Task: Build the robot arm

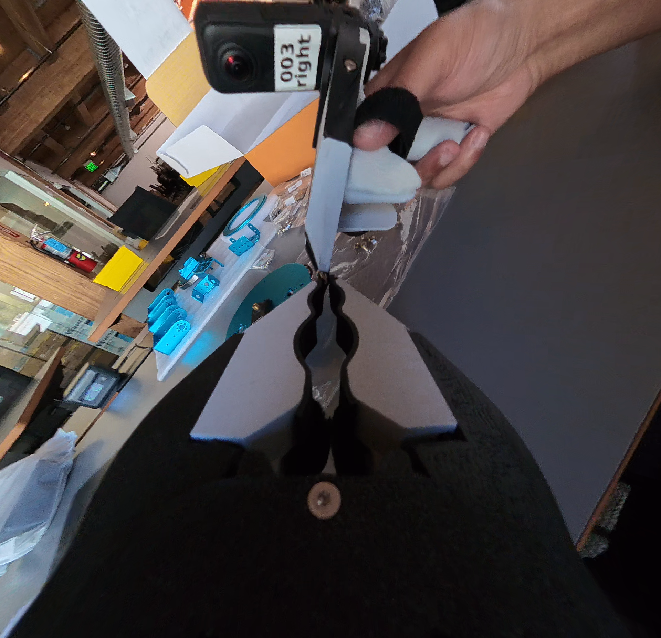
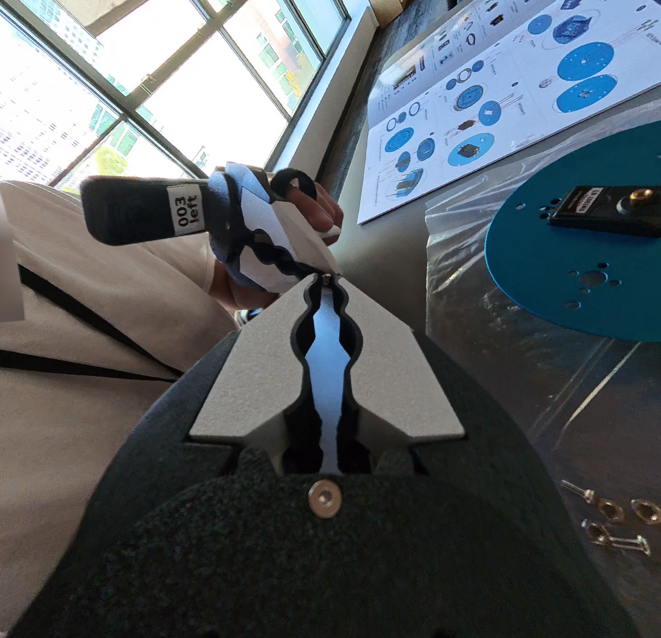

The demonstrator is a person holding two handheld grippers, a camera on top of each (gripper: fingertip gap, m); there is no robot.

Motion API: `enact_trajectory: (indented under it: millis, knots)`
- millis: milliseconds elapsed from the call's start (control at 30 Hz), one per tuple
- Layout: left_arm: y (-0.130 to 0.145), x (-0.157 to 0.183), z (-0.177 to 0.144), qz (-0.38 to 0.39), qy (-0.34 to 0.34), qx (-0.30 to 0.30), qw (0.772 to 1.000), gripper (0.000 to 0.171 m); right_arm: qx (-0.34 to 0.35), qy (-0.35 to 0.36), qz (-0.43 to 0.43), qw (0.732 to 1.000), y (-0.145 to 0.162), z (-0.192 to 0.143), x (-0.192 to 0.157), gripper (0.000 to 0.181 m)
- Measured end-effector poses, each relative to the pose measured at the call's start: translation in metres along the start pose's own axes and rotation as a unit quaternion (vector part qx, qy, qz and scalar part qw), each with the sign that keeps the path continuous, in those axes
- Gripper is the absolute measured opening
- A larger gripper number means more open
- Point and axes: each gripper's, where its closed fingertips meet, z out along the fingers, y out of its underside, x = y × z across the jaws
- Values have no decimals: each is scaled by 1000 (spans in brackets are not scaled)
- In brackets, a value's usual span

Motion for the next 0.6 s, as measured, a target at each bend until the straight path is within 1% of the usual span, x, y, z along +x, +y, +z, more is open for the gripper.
enact_trajectory:
  millis: [67,167,267,300,433,467,500,533,600]
  knots:
    - [3,2,1,24,-1,-10,1000,2,-5,9,-2,1000,3,2,2,5]
    - [6,4,2,47,1,-19,999,2,-12,1,20,1000,6,2,4,5]
    - [11,3,5,67,-14,-37,997,2,-15,20,27,999,6,3,10,4]
    - [12,2,6,60,-18,-43,997,2,-17,30,24,999,6,3,12,4]
    - [19,-2,10,-14,-18,-60,998,3,-15,63,3,998,1,0,20,4]
    - [23,-5,9,-28,-17,-64,997,7,-11,79,-9,997,-3,-3,24,4]
    - [26,-8,8,-46,-18,-64,997,11,-7,106,-27,994,-10,-9,30,4]
    - [28,-11,6,-67,-12,-61,996,11,-4,140,-49,989,-19,-18,38,4]
    - [33,-20,1,-113,-3,-53,992,11,-27,216,-127,968,-38,-35,59,4]
